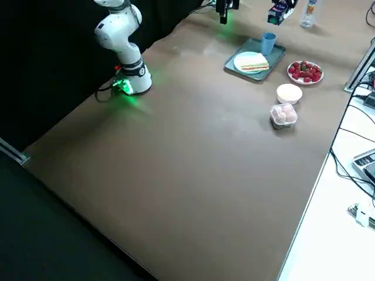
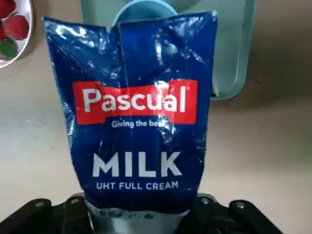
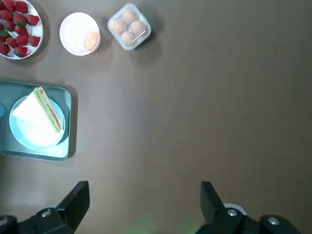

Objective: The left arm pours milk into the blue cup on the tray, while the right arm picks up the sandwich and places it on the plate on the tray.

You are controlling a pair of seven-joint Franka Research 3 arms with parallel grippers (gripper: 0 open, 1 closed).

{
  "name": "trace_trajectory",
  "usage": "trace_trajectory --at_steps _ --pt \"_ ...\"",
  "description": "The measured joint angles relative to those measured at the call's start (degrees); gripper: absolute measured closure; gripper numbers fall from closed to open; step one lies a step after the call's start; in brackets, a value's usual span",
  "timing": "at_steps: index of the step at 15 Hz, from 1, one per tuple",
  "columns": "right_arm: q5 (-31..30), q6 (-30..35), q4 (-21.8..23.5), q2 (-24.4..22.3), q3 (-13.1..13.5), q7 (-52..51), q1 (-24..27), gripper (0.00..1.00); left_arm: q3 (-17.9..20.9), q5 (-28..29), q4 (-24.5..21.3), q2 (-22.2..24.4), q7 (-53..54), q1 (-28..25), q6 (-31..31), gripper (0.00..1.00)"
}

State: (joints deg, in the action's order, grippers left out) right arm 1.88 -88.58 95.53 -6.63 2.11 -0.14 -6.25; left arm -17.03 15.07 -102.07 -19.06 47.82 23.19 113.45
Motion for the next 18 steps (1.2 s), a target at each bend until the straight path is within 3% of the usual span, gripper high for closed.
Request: trace_trajectory --at_steps 4,13,15,18 --pt "-0.1 -1.4 -0.3 0.0 0.1 0.0 0.0 0.0 0.0 3.0 0.0 -1.9 -1.7 1.3 0.0 0.43" --pt "-0.1 -1.4 -0.1 0.0 0.4 -0.1 0.0 0.0 0.3 4.1 1.2 -3.3 -3.8 1.8 -0.2 0.43" --pt "-0.1 -1.4 0.0 0.0 0.4 -0.1 0.0 0.0 -0.3 1.7 2.8 -2.1 -2.9 -0.9 -3.3 0.42" --pt "-0.1 -1.4 0.0 0.0 0.4 -0.1 0.0 0.0 -4.1 -7.5 4.9 3.1 5.1 -10.6 -10.3 0.42"
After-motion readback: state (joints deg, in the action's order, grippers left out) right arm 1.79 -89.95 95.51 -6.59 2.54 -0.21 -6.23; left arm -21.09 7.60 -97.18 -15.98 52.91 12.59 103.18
